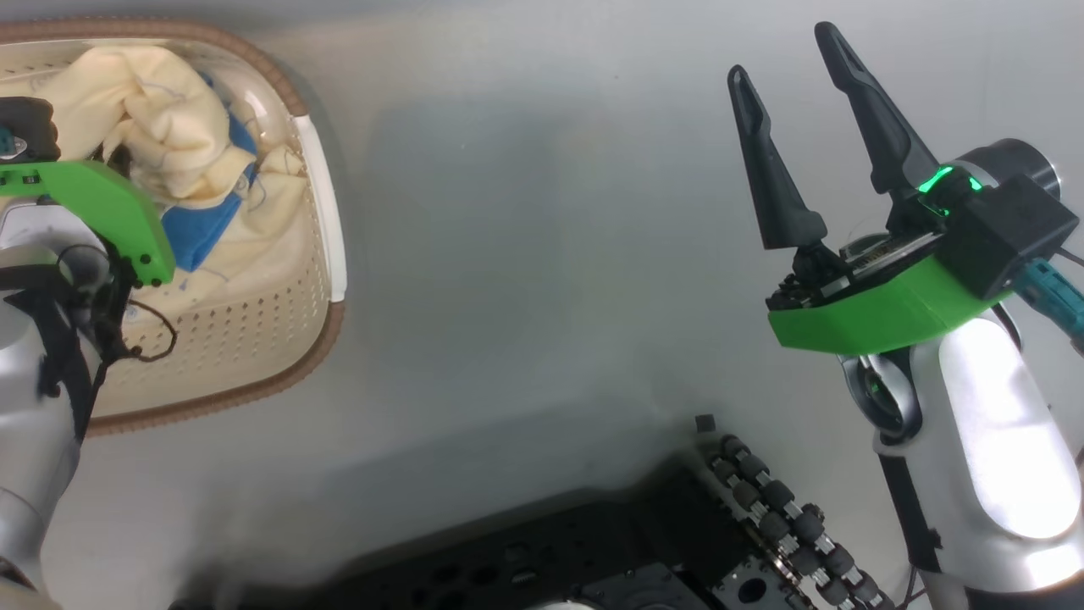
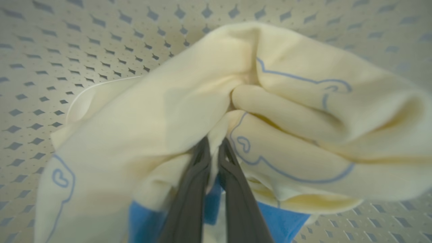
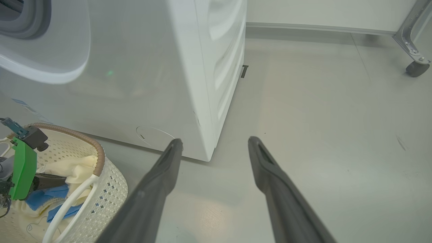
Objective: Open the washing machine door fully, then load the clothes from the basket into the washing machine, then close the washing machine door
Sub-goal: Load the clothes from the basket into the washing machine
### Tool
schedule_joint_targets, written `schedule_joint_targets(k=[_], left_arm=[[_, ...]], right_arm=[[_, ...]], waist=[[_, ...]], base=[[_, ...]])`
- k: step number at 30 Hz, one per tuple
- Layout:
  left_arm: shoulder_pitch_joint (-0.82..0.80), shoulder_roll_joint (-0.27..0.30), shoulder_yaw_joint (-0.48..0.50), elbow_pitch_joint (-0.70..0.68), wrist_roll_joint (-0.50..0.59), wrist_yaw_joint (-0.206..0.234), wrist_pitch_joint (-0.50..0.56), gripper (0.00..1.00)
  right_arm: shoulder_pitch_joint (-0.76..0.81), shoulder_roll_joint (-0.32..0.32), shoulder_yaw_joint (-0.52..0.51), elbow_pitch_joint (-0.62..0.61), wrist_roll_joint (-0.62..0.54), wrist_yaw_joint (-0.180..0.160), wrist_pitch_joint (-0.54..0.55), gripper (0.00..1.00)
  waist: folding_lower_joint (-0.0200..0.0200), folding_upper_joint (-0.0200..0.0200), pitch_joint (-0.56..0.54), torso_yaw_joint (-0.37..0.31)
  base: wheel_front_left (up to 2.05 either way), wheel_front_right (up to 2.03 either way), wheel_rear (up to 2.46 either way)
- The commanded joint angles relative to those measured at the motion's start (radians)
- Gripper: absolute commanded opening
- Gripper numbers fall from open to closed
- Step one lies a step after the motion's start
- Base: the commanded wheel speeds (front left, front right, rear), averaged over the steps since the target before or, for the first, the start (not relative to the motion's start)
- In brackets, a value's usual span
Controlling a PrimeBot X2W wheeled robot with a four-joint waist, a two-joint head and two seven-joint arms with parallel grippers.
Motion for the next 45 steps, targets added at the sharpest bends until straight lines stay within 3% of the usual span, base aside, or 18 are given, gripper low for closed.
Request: schedule_joint_targets(k=[1, 13, 20, 26, 32, 45], left_arm=[[-0.002, 0.028, 0.008, 0.011, 0.0, 0.001, -0.026, 0.0], [-0.009, -0.024, 0.006, 0.05, 0.013, 0.001, -0.212, 0.0], [0.005, -0.028, 0.027, 0.01, 0.035, 0.017, -0.239, 0.0], [0.066, 0.021, 0.148, -0.216, 0.116, 0.082, -0.24, 0.0], [0.202, 0.044, 0.303, -0.429, 0.214, 0.114, -0.24, 0.0], [0.509, 0.003, 0.583, -0.786, 0.417, 0.142, -0.24, 0.0]], right_arm=[[0.026, -0.008, 0.008, -0.02, -0.008, -0.003, -0.005, 1.0], [0.03, -0.008, -0.017, -0.01, -0.043, -0.003, 0.012, 1.0], [0.046, -0.008, -0.045, -0.018, -0.058, -0.003, 0.023, 1.0], [0.068, -0.008, -0.076, -0.025, -0.07, -0.003, 0.035, 1.0], [0.094, -0.008, -0.095, -0.026, -0.076, -0.003, 0.046, 1.0], [0.167, -0.008, -0.138, -0.03, -0.071, -0.003, 0.077, 1.0]], waist=[[0.0, 0.0, -0.013, 0.011], [0.0, 0.0, -0.113, 0.063], [0.0, 0.0, -0.173, 0.084], [0.0, 0.0, -0.227, 0.102], [0.0, 0.0, -0.301, 0.117], [0.0, 0.0, -0.497, 0.143]], base=[[0.0, 0.0, 0.0], [0.0, 0.0, 0.0], [0.0, 0.0, 0.0], [0.0, 0.0, 0.0], [0.0, 0.0, 0.0], [0.0, 0.0, 0.0]])
